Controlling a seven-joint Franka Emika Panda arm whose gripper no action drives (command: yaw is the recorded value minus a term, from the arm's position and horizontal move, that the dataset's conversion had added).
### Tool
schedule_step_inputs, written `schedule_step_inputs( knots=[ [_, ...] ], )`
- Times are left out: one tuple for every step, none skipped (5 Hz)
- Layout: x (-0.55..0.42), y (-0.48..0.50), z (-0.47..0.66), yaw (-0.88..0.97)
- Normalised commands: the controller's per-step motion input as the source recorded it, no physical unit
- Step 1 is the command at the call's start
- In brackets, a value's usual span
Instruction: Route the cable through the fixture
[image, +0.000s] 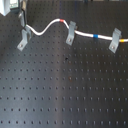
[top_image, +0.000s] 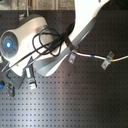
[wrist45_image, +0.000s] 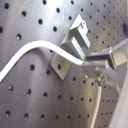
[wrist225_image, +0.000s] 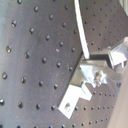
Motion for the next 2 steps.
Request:
schedule_step_inputs(
  knots=[
    [0.407,-0.240,-0.36,-0.10],
    [0.384,-0.143,-0.55,-0.09]
  ],
)
